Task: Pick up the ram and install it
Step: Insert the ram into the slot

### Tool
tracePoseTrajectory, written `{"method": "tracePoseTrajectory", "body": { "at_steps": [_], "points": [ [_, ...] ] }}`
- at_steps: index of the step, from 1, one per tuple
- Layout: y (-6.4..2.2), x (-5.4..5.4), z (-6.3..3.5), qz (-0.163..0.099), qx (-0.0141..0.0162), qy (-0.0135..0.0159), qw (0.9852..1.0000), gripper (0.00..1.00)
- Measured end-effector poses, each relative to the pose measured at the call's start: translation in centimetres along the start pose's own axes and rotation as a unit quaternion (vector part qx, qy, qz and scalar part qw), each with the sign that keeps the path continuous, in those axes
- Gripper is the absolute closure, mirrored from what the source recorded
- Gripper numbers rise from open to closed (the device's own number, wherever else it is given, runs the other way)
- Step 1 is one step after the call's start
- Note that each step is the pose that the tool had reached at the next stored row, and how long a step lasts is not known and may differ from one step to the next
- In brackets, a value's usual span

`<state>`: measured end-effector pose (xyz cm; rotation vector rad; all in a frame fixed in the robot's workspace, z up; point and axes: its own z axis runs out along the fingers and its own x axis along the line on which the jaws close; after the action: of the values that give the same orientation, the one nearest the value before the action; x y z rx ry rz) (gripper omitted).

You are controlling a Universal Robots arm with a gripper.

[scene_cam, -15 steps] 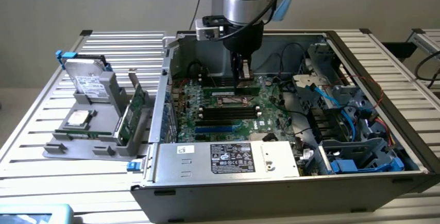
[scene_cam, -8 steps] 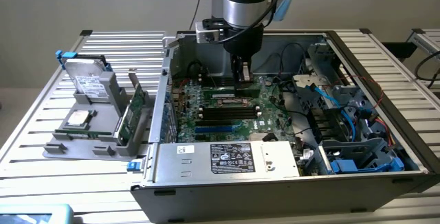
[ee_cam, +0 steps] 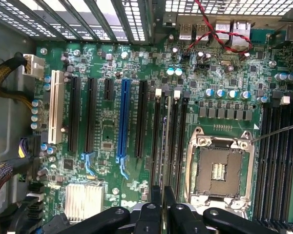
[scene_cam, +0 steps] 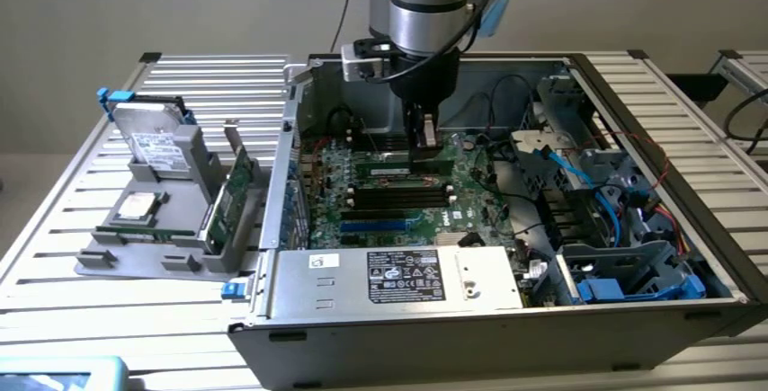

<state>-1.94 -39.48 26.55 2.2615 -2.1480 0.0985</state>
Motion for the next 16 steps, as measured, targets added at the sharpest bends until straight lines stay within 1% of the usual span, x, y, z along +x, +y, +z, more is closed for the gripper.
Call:
{"method": "tracePoseTrajectory", "body": {
  "at_steps": [4,11,16],
  "points": [
    [0.00,0.0,0.09,0.000,0.0001,-0.0002,1.0000,0.86],
    [0.03,0.0,1.09,0.000,0.0000,0.0002,1.0000,0.86],
    [0.04,0.1,1.32,0.000,0.0000,0.0004,1.0000,0.86]
  ]
}}
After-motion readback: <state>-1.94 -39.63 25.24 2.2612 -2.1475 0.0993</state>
